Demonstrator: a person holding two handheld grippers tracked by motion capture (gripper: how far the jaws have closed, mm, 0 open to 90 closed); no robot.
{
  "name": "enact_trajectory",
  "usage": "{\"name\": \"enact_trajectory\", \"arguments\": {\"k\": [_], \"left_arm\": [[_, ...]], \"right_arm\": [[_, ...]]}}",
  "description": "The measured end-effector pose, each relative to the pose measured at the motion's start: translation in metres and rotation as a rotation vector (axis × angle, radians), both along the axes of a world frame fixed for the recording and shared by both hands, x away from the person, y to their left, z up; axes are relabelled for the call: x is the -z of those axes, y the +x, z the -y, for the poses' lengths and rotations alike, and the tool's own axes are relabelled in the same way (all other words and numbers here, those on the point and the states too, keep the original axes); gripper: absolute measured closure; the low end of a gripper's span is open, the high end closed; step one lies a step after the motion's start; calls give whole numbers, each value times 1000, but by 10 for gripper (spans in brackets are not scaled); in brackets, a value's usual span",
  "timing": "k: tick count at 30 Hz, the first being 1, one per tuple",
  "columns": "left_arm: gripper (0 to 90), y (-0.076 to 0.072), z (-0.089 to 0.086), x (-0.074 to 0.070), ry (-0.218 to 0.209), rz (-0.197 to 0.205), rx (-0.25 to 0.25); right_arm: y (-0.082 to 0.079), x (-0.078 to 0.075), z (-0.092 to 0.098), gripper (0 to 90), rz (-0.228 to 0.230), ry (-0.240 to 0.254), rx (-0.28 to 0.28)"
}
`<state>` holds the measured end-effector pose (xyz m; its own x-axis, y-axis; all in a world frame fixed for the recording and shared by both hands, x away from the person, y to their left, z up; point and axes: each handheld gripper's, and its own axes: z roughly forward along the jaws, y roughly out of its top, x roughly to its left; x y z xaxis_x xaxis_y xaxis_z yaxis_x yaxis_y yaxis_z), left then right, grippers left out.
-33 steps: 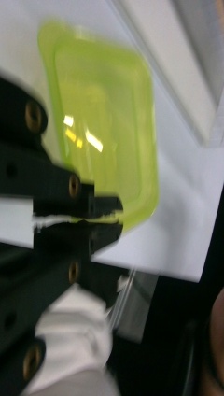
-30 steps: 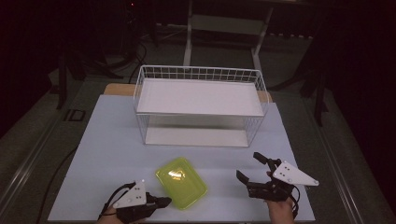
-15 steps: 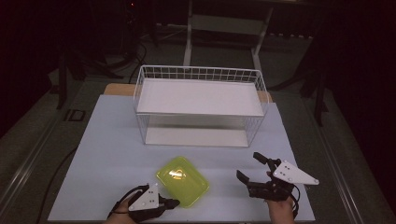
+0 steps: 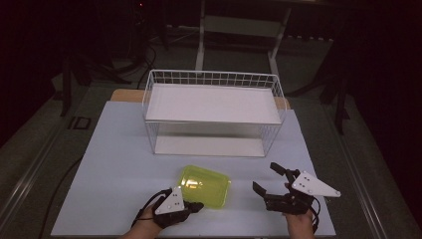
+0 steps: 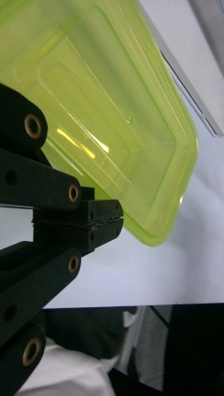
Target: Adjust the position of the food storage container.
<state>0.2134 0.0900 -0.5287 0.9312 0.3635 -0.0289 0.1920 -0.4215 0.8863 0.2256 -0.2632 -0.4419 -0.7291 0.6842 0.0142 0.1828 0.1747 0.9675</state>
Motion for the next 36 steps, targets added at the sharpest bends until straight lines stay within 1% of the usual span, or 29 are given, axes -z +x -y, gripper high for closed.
{"name": "enact_trajectory", "arguments": {"k": [2,3,4,5,6,7,9,10,11,12,13,14,15,16,17,18,19,20,21,23,27,29,31,33,36], "left_arm": [[900,0,0,-1,3,-3,0],[900,-1,-1,-2,6,3,-1],[900,-2,-4,-4,8,-1,0],[900,-2,-8,-7,-1,1,0],[900,-2,-8,-7,-1,1,0],[900,0,-19,-13,3,35,-28],[900,5,-34,-19,-20,62,-70],[900,9,-42,-21,-17,89,-85],[900,13,-49,-22,-17,113,-114],[900,13,-49,-22,-17,113,-114],[900,23,-64,-22,-28,124,-160],[900,28,-69,-21,-19,136,-177],[900,28,-69,-21,-19,136,-177],[900,37,-76,-16,5,132,-212],[900,41,-78,-12,8,126,-230],[900,43,-78,-9,28,119,-246],[900,45,-76,-5,55,116,-255],[900,45,-76,-5,55,116,-255],[900,45,-71,2,60,95,-238],[900,46,-67,5,44,79,-233],[900,45,-63,5,35,74,-223],[900,43,-61,5,28,57,-213],[900,40,-56,4,27,51,-198],[900,38,-51,4,9,32,-183],[900,34,-45,4,-3,12,-183]], "right_arm": [[0,0,0,142,-2,0,0],[0,0,0,142,-3,1,-1],[0,0,0,143,-5,2,-1],[1,0,0,142,-5,1,-1],[1,0,0,142,-5,1,-1],[0,0,0,142,-6,1,-1],[0,0,1,143,-6,3,0],[0,0,1,143,-6,4,0],[0,0,1,142,-5,5,1],[0,0,0,143,-6,3,1],[0,0,0,143,-4,1,0],[0,-1,0,142,-2,1,1],[0,-1,0,142,-2,1,1],[0,-1,0,143,-1,-1,2],[0,0,0,143,-2,-1,2],[0,0,0,143,-2,-2,1],[0,0,0,143,-4,-2,5],[0,0,0,143,-4,-1,11],[0,0,1,143,-4,1,11],[0,0,1,143,-3,0,12],[0,0,2,142,-3,1,11],[1,1,2,142,-3,0,10],[1,1,1,143,-6,-3,7],[1,1,1,143,-6,-4,4],[1,1,1,142,-4,-4,10]]}}
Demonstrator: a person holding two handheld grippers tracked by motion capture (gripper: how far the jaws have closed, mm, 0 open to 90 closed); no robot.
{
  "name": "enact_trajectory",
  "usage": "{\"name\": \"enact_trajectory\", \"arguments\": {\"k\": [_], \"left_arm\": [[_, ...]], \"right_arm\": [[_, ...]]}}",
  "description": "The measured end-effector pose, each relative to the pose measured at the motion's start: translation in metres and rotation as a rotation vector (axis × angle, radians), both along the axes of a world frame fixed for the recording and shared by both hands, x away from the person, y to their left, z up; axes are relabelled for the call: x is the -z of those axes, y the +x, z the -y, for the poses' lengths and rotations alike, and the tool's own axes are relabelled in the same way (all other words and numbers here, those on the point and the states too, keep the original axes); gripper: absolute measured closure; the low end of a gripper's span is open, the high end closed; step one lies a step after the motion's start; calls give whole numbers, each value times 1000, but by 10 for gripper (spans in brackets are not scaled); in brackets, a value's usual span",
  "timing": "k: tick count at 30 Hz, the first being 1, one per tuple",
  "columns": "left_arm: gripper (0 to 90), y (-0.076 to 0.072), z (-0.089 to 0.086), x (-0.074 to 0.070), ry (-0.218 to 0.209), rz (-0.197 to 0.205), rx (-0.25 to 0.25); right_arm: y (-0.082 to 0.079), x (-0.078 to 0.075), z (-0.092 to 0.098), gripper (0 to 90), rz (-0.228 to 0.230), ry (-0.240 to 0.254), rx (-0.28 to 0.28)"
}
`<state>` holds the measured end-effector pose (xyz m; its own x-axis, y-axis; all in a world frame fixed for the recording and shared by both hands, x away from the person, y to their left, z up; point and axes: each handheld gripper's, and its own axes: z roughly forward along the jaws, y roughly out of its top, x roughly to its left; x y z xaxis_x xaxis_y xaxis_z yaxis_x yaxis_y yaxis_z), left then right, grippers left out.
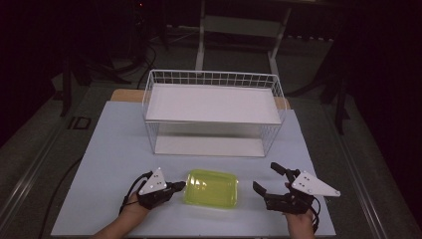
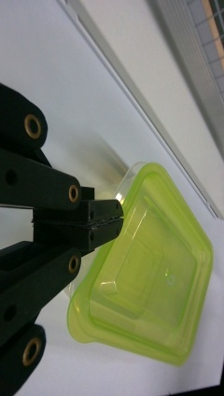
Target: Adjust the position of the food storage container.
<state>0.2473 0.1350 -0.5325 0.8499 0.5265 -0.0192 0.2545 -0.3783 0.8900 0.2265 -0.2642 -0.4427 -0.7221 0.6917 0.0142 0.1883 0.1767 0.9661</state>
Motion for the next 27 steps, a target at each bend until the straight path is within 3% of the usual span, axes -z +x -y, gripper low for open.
{"name": "enact_trajectory", "arguments": {"k": [5,17,23,25,27], "left_arm": [[900,-6,10,0,-10,-10,27],[900,-2,24,3,-30,-38,45],[897,-5,24,-2,-37,-12,80],[820,-4,21,-6,-45,-2,58],[709,-1,21,-11,-60,-52,36]], "right_arm": [[2,2,0,142,-12,-3,-1],[0,0,0,143,1,-10,-8],[0,1,-1,142,-4,-12,-4],[0,1,-1,142,-1,-6,-7],[0,2,-2,141,4,-9,-6]]}}
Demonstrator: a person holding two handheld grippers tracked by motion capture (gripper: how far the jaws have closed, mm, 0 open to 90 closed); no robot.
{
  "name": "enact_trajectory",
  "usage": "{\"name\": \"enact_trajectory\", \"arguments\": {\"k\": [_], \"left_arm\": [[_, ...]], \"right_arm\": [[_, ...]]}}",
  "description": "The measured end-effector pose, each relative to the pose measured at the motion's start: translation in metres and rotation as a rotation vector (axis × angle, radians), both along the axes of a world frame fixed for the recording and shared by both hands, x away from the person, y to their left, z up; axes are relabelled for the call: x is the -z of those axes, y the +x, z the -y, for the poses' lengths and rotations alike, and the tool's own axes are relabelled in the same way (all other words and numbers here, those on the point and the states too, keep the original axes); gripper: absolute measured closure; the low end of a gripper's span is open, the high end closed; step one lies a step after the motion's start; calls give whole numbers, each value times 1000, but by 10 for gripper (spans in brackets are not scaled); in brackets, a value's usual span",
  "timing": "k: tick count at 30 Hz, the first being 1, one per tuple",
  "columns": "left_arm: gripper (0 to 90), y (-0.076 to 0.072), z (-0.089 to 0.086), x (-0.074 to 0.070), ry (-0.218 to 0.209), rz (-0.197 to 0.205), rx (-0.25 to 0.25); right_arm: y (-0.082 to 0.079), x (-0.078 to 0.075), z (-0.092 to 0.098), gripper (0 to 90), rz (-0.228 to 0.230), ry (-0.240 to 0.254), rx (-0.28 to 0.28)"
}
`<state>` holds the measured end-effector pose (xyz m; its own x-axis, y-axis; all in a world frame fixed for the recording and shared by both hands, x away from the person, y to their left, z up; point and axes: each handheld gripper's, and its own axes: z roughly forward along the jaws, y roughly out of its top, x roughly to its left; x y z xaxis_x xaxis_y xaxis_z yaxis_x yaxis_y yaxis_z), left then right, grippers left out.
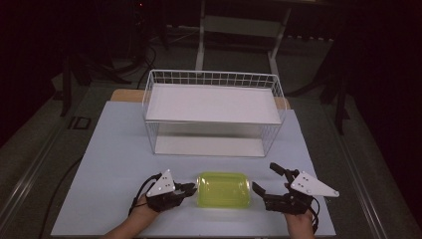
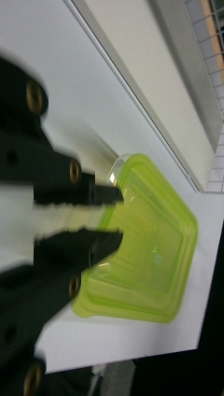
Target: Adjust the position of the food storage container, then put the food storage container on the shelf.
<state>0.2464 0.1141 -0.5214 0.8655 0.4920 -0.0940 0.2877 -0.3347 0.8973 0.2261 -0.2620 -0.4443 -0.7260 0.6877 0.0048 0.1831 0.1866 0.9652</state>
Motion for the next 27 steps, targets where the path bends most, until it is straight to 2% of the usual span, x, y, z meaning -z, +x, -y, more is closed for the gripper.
{"name": "enact_trajectory", "arguments": {"k": [2,4,5,6,8,11,13,14,15,16,21,22,23,27], "left_arm": [[566,3,1,-4,-20,-48,-16],[382,5,1,-7,-67,-77,-39],[246,6,2,-7,-73,-80,-44],[144,7,4,-7,-61,-72,-59],[27,10,4,-7,-93,-94,-56],[18,11,3,-9,-108,-95,-72],[18,11,3,-12,-91,-79,-78],[18,11,3,-14,-84,-64,-85],[18,10,4,-15,-80,-56,-88],[18,10,4,-16,-88,-46,-87],[18,10,6,-20,-90,-79,-96],[18,12,7,-22,-91,-104,-101],[18,13,7,-22,-103,-122,-104],[18,16,10,-21,-117,-170,-115]], "right_arm": [[-1,0,-1,136,11,-4,1],[0,1,-1,136,7,0,-2],[0,1,-2,135,6,-2,-4],[1,2,-2,136,8,-5,-2],[1,3,-2,136,-2,-2,-24],[2,4,-5,143,-8,-46,-3],[2,4,-6,146,-19,-66,8],[2,5,-6,148,-24,-67,5],[3,5,-6,203,-47,-71,-14],[4,6,-7,190,-73,-86,-35],[3,9,-10,210,-62,-70,-56],[3,8,-10,207,-69,-57,-64],[4,9,-13,176,-92,-87,-46],[10,14,-15,141,-159,-113,-25]]}}
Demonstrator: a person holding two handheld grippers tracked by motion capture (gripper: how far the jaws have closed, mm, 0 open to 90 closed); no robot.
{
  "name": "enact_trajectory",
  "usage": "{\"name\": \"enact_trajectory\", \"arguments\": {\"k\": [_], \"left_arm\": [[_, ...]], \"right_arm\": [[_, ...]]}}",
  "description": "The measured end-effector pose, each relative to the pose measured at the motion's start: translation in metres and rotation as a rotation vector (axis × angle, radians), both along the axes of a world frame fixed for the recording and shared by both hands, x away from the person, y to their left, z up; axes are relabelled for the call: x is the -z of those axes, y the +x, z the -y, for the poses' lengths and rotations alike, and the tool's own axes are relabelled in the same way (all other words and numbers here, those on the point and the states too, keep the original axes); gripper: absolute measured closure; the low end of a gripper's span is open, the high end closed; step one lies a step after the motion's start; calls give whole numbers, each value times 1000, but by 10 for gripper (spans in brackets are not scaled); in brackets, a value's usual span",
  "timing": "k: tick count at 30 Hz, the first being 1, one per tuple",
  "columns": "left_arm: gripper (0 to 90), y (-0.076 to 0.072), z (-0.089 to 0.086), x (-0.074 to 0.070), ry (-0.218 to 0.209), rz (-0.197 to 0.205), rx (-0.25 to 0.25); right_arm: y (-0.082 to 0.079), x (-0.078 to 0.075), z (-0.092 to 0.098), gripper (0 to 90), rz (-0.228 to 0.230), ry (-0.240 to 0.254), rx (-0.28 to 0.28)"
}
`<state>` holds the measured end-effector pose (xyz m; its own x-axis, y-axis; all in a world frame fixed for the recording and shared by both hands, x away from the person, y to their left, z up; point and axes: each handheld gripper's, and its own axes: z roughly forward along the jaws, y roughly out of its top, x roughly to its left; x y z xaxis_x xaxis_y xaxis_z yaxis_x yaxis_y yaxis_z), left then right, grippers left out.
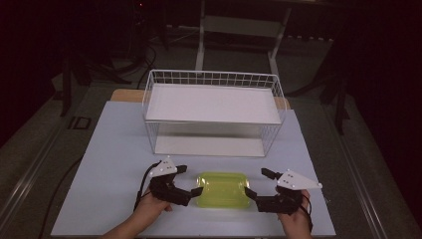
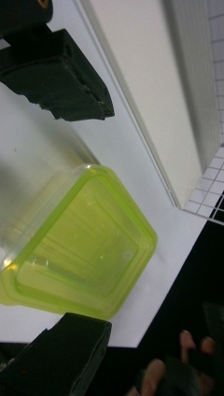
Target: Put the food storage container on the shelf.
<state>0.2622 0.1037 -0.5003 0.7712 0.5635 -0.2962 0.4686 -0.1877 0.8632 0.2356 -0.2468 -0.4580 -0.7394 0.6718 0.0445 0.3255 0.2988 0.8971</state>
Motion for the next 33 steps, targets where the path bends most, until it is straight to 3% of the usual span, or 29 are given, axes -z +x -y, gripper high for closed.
{"name": "enact_trajectory", "arguments": {"k": [2,4,6,8,10,13,16,18,19,22,24,28,33], "left_arm": [[18,1,1,1,-1,-36,4],[18,2,3,2,30,-70,17],[18,3,4,3,57,-87,18],[19,4,3,4,49,-110,12],[27,6,2,6,28,-145,2],[131,8,3,8,36,-168,-23],[194,10,5,12,52,-212,-49],[245,11,6,14,42,-224,-43],[320,10,8,16,44,-249,-30],[424,8,11,19,55,-267,-17],[543,7,12,22,50,-273,13],[587,7,11,23,31,-280,19],[624,3,17,21,57,-283,19]], "right_arm": [[3,5,-2,129,-29,-21,17],[6,9,-5,121,-45,-34,52],[10,13,-6,114,-69,-22,48],[16,17,-7,117,-124,-7,67],[20,22,-7,142,-162,-28,81],[25,28,-6,187,-232,-31,89],[28,31,-4,240,-267,-43,101],[28,32,-3,263,-274,-54,103],[28,33,-4,329,-302,-58,92],[28,35,-7,392,-328,-78,87],[29,37,-7,427,-342,-91,89],[30,40,-9,507,-388,-112,74],[27,37,-10,589,-404,-98,67]]}}
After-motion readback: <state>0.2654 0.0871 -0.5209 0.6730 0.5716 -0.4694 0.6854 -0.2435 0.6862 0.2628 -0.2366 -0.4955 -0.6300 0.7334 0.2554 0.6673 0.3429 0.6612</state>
